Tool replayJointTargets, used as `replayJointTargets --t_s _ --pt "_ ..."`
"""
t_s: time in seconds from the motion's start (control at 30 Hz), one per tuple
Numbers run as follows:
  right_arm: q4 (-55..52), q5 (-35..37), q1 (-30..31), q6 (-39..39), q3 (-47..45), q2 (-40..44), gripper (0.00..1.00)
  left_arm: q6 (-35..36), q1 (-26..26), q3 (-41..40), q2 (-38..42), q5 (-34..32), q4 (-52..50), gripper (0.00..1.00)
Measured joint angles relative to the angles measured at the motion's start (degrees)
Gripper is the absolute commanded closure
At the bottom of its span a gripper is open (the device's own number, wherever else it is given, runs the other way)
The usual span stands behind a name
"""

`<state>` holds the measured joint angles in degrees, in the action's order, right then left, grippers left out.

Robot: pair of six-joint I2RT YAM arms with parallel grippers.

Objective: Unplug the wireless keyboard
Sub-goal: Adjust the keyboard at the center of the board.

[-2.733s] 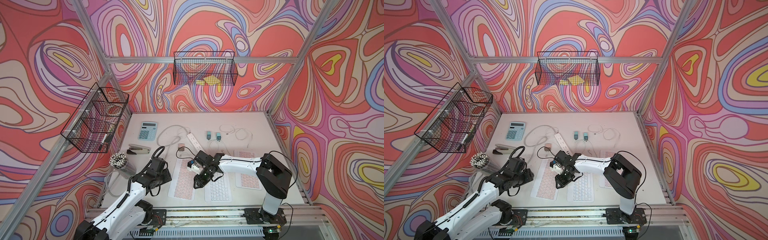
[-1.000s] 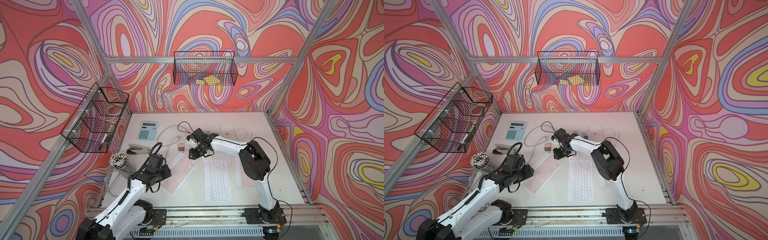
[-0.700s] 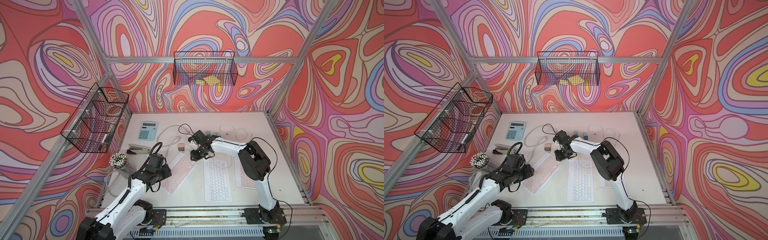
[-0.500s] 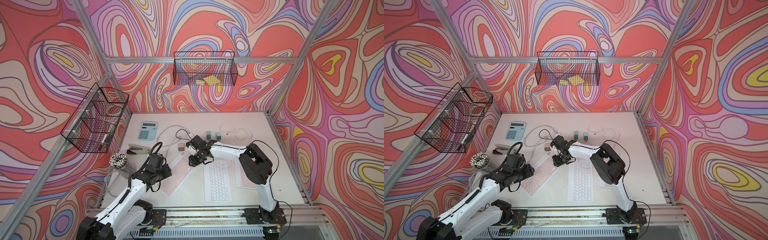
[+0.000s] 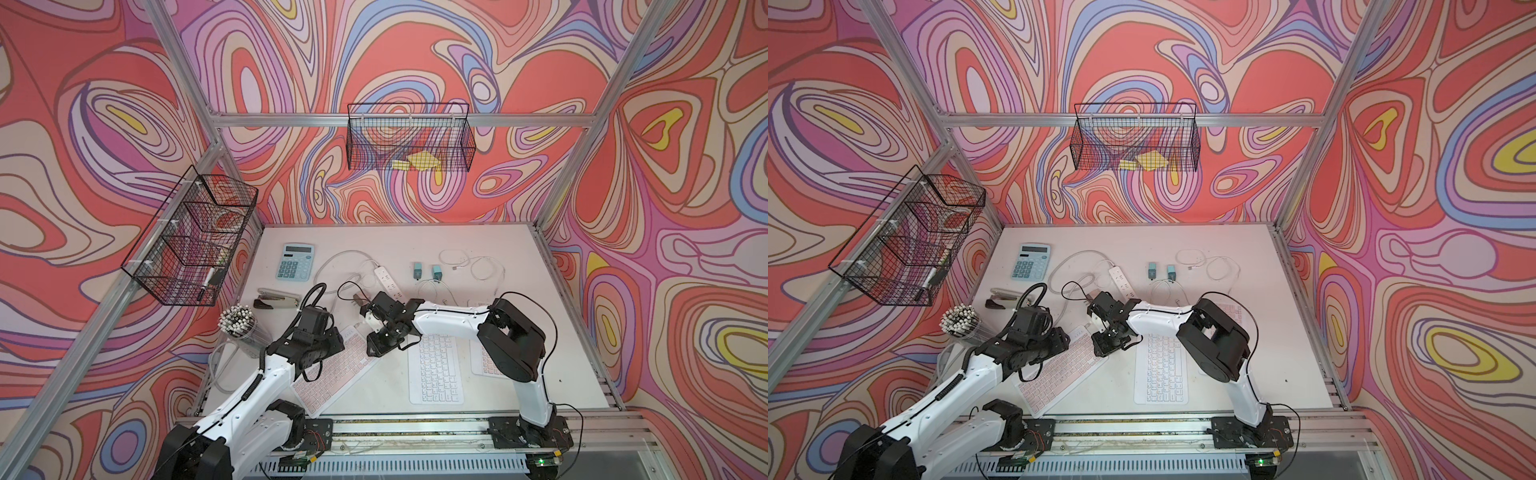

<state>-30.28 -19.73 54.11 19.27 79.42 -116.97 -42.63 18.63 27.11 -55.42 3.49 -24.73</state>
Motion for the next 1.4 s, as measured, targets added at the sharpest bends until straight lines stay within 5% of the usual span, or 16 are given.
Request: replayJointTargets --t_s 0.33,0.7,1.2,1.27,1.4 --pt "-1.20 -1.07 -7.04 -8.26 5.62 0.50 0.69 -3.06 -0.04 -0.07 1.51 -2.14 -0.79 0.42" --pt "4.20 0.24 -7.06 -22.56 14.80 -8.52 0.65 -9.97 -0.26 -1.29 5.79 -4.70 -7.67 0.40" --pt "4.28 0.24 -7.13 -27.93 14.78 -11.52 0.65 -19.61 -1.20 3.96 6.45 -13.68 -28.72 0.15" --pt "5.73 -0.11 -7.15 -27.41 14.16 -11.50 0.65 -20.31 -2.91 4.76 5.20 -13.62 -29.99 0.02" --pt "9.16 -0.90 -7.17 -25.86 12.68 -11.32 0.64 -22.43 -4.83 4.94 1.77 -13.07 -32.65 0.01"
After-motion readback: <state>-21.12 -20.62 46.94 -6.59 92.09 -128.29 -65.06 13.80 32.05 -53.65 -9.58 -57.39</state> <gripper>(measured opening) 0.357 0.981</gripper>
